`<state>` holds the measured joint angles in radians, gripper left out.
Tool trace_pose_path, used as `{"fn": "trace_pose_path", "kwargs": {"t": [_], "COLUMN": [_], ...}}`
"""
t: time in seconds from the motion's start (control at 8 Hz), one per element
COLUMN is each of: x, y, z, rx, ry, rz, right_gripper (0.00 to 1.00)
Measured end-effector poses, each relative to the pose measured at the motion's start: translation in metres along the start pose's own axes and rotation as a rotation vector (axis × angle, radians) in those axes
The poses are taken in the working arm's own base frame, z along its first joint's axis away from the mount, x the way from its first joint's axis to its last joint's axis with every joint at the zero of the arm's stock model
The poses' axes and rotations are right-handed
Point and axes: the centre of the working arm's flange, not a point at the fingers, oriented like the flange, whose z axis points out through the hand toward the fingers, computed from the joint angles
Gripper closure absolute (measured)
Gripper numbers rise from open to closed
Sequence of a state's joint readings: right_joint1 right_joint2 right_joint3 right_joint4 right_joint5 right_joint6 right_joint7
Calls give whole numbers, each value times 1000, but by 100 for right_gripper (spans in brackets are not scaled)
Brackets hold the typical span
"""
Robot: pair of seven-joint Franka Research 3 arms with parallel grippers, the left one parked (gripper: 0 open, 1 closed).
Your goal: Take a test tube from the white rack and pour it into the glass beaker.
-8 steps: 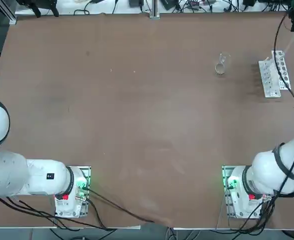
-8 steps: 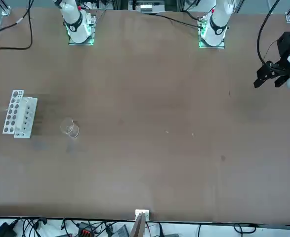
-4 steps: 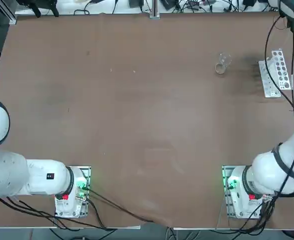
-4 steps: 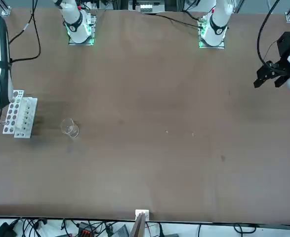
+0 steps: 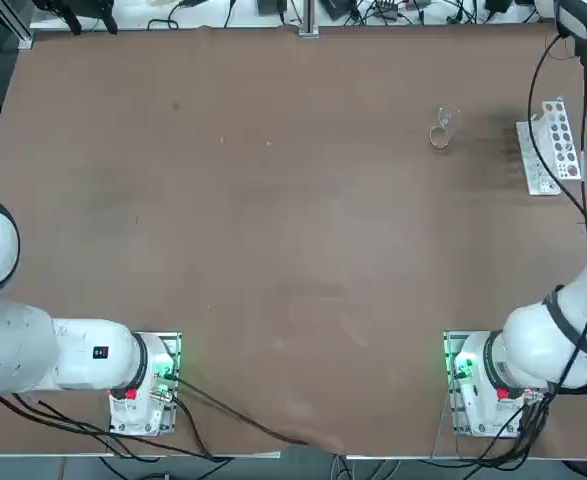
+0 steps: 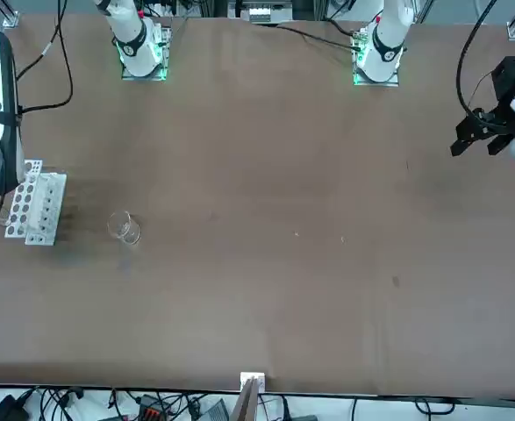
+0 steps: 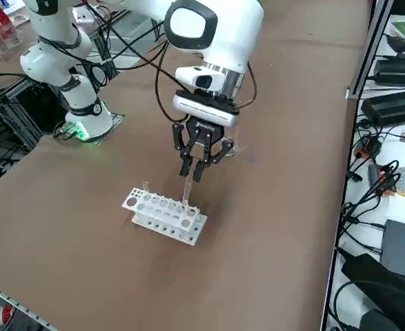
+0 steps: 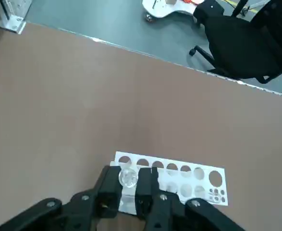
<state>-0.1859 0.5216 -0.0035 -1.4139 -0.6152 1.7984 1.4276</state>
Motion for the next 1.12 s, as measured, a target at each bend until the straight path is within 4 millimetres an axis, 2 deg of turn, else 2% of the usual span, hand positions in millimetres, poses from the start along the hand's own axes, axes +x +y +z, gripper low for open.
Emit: {"fn": "trace_pose_path", "kwargs": {"t": [0.25, 0.62, 1.12], "x": [-5, 7, 9], "y": [2, 7, 8], "z": [9, 20, 32], "rx": [-11, -8, -4], "ry": [-45, -64, -77], "rz": [23, 46, 52], "right_gripper": [80, 80, 80]}}
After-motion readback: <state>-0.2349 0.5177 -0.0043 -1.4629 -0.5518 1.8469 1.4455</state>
